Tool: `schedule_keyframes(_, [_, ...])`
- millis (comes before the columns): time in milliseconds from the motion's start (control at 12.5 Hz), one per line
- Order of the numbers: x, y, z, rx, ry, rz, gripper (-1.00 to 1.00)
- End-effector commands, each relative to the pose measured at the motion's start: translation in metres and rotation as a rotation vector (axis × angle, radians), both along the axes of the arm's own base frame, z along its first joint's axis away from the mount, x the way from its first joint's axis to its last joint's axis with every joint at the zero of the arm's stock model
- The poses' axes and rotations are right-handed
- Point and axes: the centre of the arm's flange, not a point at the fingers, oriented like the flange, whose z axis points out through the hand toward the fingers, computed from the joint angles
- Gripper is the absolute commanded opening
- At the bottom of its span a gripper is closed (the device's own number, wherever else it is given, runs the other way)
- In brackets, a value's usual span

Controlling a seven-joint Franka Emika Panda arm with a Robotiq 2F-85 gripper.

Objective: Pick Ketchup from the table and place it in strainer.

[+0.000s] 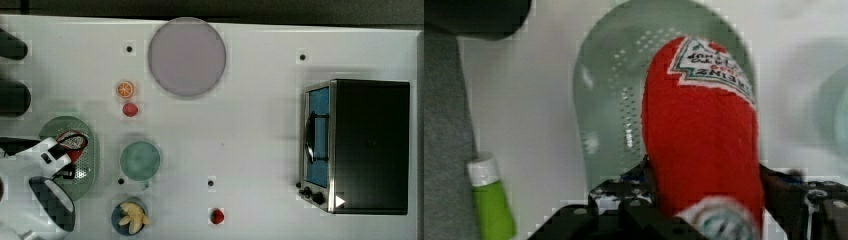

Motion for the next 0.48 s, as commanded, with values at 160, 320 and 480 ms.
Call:
schedule_keyframes(160, [0.016,0.003,-0.034,0.058,0.051,-0.117,0.97])
schedule_keyframes(320, [0.017,0.006,-0.034,0.073,0.034,-0.111,1.0])
schedule_keyframes(480, [0.024,-0.004,-0.023,0.058,0.021,-0.13,1.0])
